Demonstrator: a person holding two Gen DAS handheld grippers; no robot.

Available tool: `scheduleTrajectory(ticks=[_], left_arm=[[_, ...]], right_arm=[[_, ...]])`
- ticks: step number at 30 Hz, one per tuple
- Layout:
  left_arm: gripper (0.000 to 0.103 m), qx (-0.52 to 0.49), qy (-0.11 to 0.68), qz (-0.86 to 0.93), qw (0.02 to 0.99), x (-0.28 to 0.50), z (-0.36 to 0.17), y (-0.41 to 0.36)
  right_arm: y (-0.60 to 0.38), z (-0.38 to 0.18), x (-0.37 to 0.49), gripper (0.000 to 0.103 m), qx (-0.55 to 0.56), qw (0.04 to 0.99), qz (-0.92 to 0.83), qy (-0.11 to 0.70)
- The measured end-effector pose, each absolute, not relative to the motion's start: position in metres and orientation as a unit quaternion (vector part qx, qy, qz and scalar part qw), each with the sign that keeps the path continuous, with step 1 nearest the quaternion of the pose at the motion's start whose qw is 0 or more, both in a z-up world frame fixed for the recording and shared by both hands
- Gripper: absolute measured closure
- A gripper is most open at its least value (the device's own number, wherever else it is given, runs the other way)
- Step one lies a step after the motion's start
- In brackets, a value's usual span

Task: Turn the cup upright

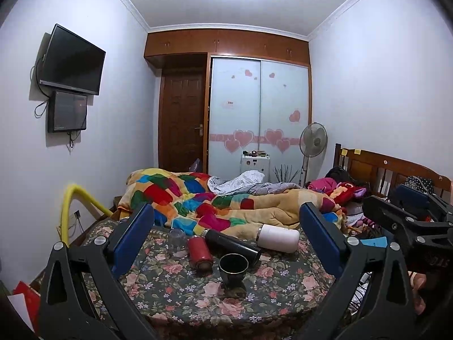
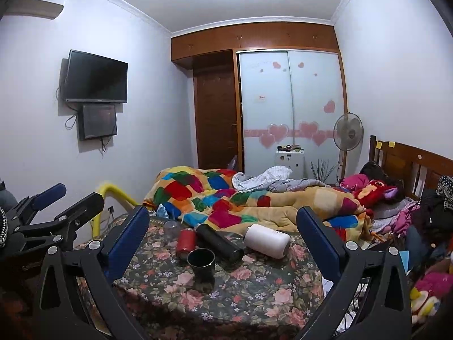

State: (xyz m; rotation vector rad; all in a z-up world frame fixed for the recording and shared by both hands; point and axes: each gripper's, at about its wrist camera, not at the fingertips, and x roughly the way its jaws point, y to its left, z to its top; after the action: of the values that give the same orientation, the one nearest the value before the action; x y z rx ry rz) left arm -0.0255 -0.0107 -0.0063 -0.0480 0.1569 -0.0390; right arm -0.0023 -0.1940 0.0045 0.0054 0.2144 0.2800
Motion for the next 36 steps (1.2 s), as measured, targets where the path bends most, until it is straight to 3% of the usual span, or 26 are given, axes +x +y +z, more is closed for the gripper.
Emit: scheduleTrajectory(ticks=[36], left_arm=[[0.0, -0.028, 0.094, -0.027, 0.995, -0.008, -0.015, -0.024]], right_arm=[[-0.198, 0.001, 0.004, 0.0, 0.007, 0.982, 0.139, 0.128]])
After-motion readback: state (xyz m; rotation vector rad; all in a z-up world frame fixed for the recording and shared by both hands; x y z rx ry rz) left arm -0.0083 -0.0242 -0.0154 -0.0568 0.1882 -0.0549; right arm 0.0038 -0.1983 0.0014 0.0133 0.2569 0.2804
